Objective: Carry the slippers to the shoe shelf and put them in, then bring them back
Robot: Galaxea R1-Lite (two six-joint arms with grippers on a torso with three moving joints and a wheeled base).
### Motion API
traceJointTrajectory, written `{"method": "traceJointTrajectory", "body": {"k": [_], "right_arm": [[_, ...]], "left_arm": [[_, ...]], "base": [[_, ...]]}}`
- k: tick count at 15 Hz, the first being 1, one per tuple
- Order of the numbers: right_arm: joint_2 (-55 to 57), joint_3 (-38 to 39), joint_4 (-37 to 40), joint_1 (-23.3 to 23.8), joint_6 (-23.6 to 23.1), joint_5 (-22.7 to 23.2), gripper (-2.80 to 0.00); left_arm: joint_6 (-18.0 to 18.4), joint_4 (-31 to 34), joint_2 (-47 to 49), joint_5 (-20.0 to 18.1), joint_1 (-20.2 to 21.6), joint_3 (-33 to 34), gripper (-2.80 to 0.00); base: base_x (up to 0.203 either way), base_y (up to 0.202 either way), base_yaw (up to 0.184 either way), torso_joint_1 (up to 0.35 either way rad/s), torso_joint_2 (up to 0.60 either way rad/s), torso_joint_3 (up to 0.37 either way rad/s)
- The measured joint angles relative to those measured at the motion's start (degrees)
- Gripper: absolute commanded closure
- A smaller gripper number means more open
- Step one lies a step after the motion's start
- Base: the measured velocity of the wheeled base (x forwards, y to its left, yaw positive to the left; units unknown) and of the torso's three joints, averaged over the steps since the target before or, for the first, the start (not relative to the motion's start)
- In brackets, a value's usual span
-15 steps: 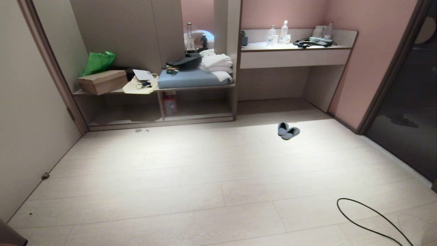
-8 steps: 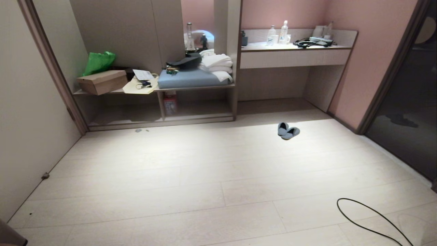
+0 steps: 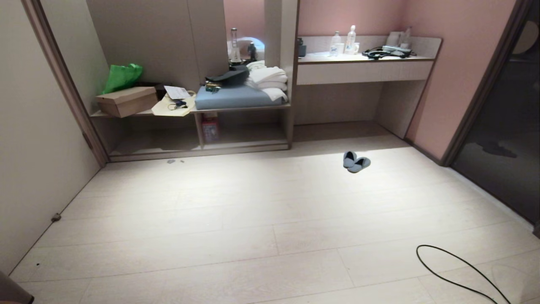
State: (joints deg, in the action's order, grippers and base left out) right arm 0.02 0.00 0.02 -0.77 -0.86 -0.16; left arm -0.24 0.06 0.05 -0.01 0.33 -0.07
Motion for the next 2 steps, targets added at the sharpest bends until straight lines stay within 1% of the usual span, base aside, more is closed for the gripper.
{"method": "traceJointTrajectory", "body": {"k": [2], "right_arm": [[0.0,0.0,0.0,0.0,0.0,0.0,0.0]], "left_arm": [[0.0,-0.2,0.0,0.0,0.0,0.0,0.0]], "base": [[0.0,0.0,0.0,0.0,0.0,0.0]]}}
